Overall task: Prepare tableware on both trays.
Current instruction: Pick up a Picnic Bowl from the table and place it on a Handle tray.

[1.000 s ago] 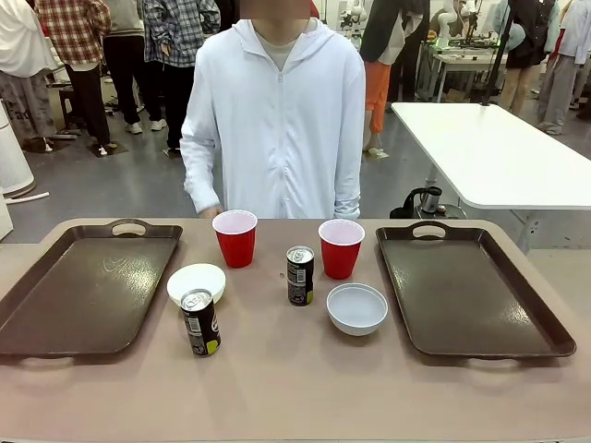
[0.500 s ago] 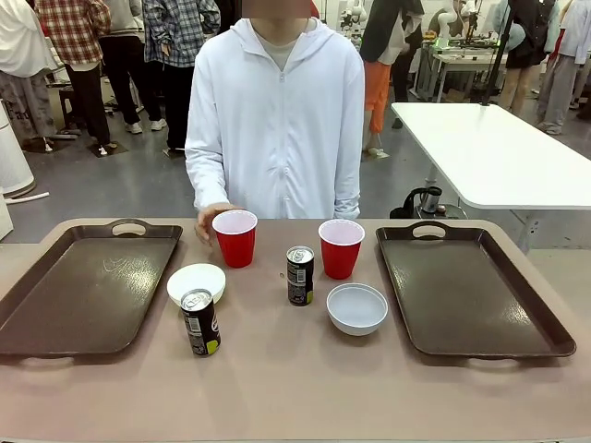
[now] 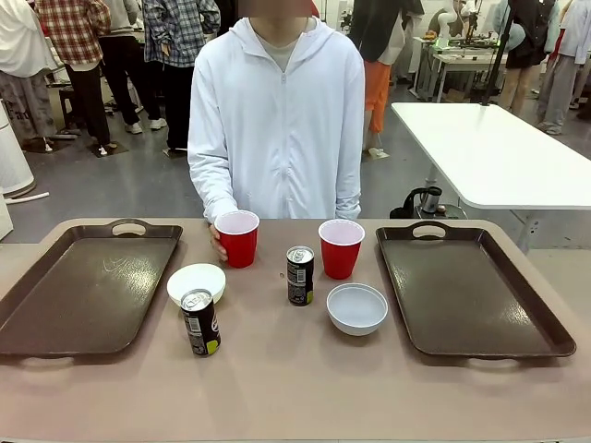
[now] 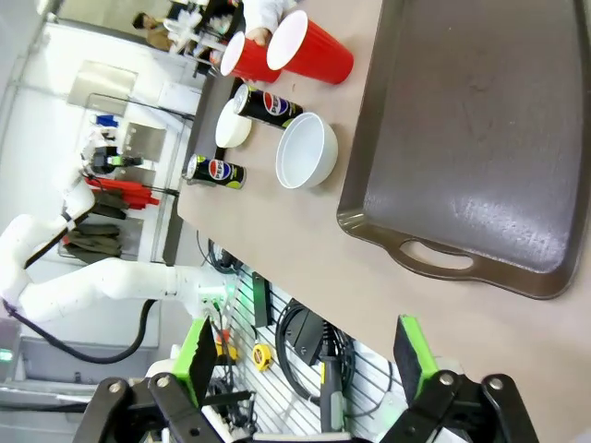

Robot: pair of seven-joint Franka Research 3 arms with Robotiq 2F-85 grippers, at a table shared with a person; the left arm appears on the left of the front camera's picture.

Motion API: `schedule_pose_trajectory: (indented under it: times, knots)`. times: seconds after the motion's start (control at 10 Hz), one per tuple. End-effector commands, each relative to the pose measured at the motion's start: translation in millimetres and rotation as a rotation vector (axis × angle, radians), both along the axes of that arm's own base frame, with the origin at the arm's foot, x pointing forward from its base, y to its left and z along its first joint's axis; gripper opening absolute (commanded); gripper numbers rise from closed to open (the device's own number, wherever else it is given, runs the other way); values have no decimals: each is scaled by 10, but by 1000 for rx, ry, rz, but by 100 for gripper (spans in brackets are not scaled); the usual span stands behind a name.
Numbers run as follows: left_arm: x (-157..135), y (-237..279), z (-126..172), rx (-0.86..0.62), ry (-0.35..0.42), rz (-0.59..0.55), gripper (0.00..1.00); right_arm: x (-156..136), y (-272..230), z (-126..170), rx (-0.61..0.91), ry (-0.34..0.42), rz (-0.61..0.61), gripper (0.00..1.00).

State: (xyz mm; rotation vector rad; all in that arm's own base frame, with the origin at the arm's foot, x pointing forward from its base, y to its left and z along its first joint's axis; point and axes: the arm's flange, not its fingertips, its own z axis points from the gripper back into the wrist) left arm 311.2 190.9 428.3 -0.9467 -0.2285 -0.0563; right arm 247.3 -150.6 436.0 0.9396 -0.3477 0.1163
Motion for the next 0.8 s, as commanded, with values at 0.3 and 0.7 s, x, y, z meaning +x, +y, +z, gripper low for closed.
schedule_pose_trajectory:
  times: [0.3,0.7]
  knots:
    - [-4,9,0,-13,-3,3,100,418,1366,929,-306,163,71,100]
    - [-4,9,0,-13,-3,3,100,858,2845,678,-692,211,46,100]
